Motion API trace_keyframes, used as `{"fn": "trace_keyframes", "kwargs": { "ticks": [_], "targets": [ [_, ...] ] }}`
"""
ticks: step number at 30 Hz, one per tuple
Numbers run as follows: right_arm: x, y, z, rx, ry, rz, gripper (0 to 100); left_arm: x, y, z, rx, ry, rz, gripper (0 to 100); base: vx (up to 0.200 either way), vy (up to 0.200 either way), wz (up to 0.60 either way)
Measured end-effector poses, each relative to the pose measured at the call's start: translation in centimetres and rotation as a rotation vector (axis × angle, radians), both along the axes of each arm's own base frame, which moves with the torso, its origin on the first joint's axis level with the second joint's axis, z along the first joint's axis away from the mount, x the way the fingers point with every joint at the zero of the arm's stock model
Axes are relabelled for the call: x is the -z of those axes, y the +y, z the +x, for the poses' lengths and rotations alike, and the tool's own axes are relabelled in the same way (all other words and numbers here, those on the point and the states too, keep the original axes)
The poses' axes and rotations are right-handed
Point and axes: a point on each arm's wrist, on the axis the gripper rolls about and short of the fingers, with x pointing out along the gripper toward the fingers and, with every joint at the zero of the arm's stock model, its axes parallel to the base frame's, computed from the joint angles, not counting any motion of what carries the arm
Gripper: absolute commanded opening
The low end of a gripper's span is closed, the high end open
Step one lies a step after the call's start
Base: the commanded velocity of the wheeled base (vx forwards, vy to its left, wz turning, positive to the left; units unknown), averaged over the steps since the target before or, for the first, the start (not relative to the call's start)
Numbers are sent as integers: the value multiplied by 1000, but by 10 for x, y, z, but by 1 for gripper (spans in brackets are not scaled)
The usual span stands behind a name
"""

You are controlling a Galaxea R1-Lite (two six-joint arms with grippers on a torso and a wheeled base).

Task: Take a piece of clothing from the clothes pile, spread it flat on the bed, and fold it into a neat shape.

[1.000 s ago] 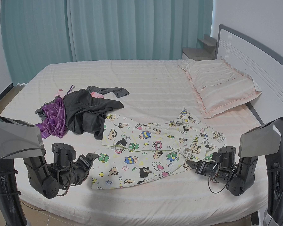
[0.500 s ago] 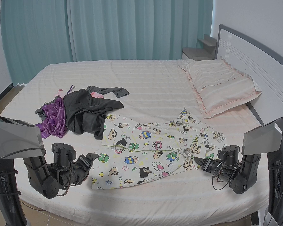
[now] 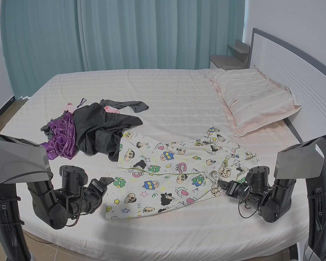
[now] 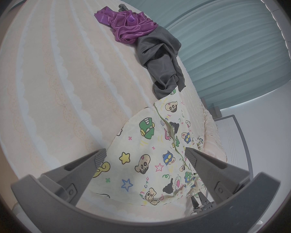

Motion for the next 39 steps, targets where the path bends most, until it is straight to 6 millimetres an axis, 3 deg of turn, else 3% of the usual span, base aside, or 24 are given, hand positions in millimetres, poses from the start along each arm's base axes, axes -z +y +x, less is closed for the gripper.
{"fn": "trace_keyframes", "kwargs": {
  "ticks": [12, 13, 27, 34, 39],
  "targets": [
    [-10, 4, 3, -7, -33, 7, 100, 0, 0, 0, 1, 0, 1, 100, 0, 0, 0],
    [-11, 5, 3, -8, -37, 8, 0, 0, 0, 0, 1, 0, 1, 100, 0, 0, 0],
    [-4, 0, 16, 20, 2, 0, 0, 0, 0, 0, 1, 0, 1, 100, 0, 0, 0],
    [-6, -11, 1, 36, 43, -10, 0, 0, 0, 0, 1, -1, 1, 100, 0, 0, 0],
    [-19, -20, -17, 43, 63, -11, 0, 0, 0, 0, 1, -2, 1, 100, 0, 0, 0]
  ]
}}
